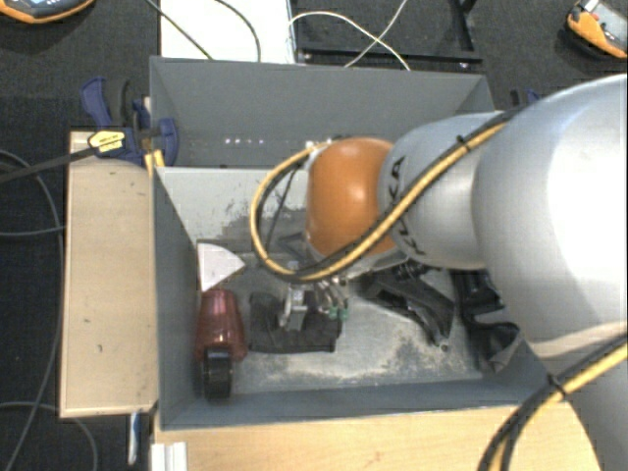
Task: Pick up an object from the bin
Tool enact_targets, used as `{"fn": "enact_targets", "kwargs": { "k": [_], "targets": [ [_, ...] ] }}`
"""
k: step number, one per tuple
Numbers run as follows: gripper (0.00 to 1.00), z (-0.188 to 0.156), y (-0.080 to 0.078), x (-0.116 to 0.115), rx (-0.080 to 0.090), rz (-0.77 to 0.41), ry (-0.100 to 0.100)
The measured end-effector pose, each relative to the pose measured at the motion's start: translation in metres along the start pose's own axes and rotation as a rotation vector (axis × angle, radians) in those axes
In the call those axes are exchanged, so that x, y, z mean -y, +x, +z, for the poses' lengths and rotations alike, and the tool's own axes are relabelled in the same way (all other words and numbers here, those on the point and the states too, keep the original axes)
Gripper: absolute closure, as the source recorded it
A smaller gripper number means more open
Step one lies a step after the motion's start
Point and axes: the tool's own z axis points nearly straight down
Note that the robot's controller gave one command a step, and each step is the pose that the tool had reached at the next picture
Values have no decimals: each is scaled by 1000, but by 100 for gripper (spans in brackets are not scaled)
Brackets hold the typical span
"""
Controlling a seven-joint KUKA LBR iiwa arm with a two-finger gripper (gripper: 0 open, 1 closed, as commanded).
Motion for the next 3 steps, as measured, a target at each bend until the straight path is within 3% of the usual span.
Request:
{"fn": "enact_targets", "kwargs": {
  "k": [3],
  "targets": [
    [100, -81, -2, -1, 11, -1, -3]
  ]
}}
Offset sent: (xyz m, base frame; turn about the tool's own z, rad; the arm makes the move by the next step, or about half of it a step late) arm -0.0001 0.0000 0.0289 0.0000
